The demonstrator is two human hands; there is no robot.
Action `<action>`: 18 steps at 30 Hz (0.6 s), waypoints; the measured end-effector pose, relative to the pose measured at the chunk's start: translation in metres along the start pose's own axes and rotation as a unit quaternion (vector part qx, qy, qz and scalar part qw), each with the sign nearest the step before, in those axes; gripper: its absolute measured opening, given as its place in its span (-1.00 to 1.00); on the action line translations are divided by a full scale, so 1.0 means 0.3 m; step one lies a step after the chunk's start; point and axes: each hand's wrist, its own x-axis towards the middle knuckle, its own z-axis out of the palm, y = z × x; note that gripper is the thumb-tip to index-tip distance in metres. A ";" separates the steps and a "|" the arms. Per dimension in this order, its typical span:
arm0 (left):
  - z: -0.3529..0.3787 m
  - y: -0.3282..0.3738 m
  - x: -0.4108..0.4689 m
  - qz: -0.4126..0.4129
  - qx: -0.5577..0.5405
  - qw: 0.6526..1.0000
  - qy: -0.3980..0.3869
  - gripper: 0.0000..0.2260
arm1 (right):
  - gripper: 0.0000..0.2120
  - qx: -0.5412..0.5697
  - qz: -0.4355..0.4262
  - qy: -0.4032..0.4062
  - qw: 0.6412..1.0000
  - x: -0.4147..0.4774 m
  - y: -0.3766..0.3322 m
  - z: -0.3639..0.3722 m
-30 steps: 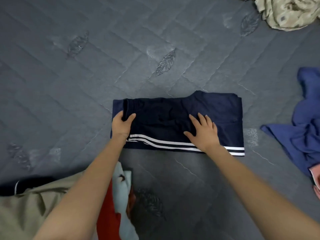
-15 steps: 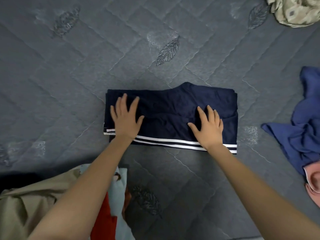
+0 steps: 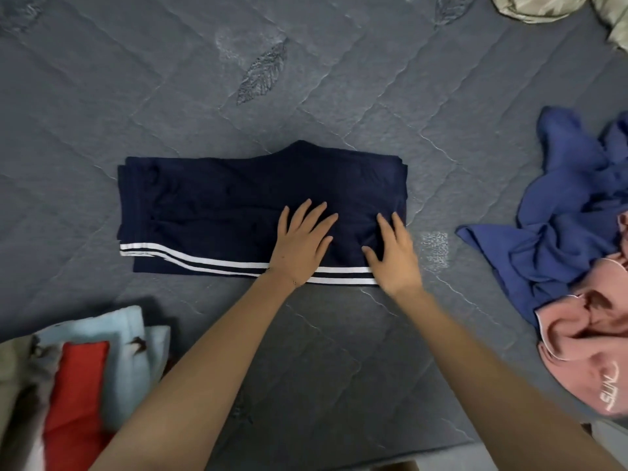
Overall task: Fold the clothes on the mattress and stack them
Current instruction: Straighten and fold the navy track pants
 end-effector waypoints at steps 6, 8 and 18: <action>0.080 0.169 0.010 0.078 -0.028 0.997 -0.002 -0.60 | -0.52 0.133 0.019 0.103 0.986 0.081 0.045 -0.058; 0.117 0.213 0.011 0.101 -0.043 0.994 0.002 -0.62 | -0.49 0.144 0.062 0.093 0.983 0.160 0.054 -0.095; 0.226 0.278 0.003 0.170 -0.062 0.981 0.073 -0.76 | -0.70 0.319 0.068 0.057 0.944 0.375 0.046 -0.196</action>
